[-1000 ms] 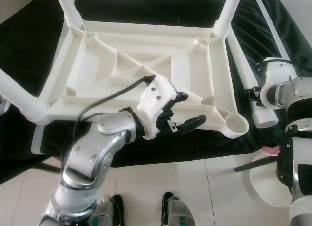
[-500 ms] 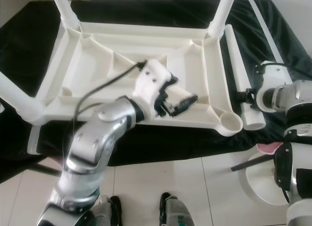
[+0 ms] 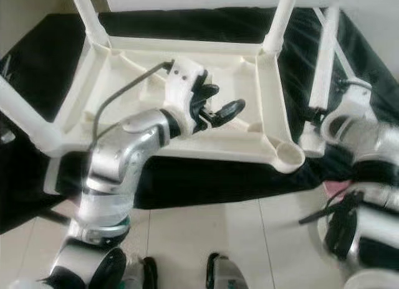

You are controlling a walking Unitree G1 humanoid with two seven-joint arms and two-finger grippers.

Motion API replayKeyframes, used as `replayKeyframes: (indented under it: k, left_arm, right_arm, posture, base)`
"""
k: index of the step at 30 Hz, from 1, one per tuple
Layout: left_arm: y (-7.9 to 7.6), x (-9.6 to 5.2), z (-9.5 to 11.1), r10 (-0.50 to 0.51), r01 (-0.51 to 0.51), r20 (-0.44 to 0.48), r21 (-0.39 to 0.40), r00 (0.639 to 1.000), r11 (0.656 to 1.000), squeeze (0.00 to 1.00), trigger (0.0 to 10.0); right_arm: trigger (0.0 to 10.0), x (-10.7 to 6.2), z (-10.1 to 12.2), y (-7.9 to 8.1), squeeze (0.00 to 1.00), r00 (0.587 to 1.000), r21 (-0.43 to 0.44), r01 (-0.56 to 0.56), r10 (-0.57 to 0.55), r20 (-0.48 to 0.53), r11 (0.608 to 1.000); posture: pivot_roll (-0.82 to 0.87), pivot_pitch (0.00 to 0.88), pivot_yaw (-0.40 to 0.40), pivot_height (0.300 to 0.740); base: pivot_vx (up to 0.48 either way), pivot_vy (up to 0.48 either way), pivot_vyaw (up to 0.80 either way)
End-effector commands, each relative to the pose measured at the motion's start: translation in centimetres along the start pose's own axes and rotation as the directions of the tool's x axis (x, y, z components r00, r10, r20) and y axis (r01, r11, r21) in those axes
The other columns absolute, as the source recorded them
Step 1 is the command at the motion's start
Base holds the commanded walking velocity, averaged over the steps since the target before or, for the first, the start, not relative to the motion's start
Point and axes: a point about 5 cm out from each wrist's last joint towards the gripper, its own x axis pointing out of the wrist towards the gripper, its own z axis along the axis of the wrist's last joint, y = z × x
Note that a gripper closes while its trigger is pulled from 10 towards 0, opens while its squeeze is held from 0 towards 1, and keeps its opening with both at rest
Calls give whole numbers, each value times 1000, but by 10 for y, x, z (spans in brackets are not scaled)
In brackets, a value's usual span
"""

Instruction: Building children table

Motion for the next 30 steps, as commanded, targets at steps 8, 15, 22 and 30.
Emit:
replayKeyframes:
  k: [8,15,22,30]
  left_arm:
    - [9,17,-13,89,-90,-13,-166,996,982,0,10000]
    - [23,17,-20,157,-163,-50,-153,986,975,0,10000]
    - [39,18,-20,264,-271,-80,-103,961,957,0,10000]
    - [53,15,-13,356,-354,-11,67,935,933,0,10000]
  right_arm:
    - [10000,-13,7,7,0,988,48,44,-50,145,998]
    - [10000,-20,10,15,0,978,98,-39,18,208,994]
    - [10000,-32,15,42,0,924,-62,-104,120,363,993]
    - [10000,-41,0,74,0,857,-12,-270,246,453,963]
  posture:
    - [-105,55,-7,740]
    - [-89,50,-14,740]
    - [-63,35,-32,740]
    - [-46,12,-45,740]
  base:
    - [0,0,0]
    - [0,0,0]
    - [0,0,0]
    - [0,0,0]
